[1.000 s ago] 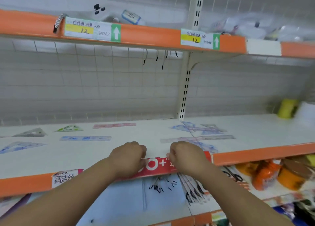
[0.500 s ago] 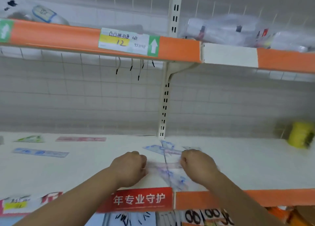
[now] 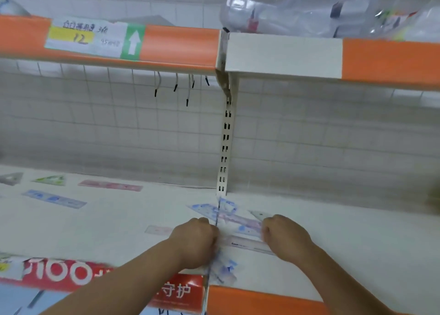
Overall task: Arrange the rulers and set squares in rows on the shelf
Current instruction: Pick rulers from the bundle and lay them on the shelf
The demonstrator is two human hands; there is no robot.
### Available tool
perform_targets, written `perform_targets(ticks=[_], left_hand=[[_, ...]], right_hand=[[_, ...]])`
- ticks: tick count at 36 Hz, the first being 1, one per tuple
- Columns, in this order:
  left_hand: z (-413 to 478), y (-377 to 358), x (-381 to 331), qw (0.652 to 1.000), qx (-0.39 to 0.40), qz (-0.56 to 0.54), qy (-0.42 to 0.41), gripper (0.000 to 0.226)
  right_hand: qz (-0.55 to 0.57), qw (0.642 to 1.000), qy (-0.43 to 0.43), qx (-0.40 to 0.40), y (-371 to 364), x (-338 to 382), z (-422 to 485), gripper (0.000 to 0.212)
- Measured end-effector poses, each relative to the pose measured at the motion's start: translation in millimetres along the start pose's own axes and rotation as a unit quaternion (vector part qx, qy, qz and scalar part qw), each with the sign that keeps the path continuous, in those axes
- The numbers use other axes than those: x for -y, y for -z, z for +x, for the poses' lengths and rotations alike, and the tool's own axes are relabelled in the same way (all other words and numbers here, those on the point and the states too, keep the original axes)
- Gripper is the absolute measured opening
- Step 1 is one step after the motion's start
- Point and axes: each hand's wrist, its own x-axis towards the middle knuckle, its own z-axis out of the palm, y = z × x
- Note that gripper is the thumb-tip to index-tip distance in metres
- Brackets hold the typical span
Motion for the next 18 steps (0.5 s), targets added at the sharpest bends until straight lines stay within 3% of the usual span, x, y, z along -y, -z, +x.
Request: perform_targets(ticks=[2,6,11,15,18], left_hand=[[4.7,-1.1,-4.1,1.000,0.004,-0.004,0.001,0.027],[11.2,-0.7,-11.3,1.000,0.003,-0.011,-0.009,0.027],[15.5,-0.9,-8.9,1.000,0.005,0.002,-0.011,0.027],[18.4,0.0,3.2,1.000,-0.004,0.015,0.009,0.027],[18.2,0.8,15.0,0.999,-0.009,0.017,0.027,0.026]], right_hand=[[0.023,0.999,0.009,0.026,0.7,-1.6,-0.9,0.018],[0.053,0.997,0.018,0.054,-0.1,-4.7,-3.7,0.039],[0.046,0.997,0.021,0.053,-1.2,-4.8,-2.0,0.030],[0.053,0.994,0.024,0.088,3.2,-6.1,-0.6,0.042],[0.062,0.991,0.030,0.113,7.2,-3.6,1.1,0.037]])
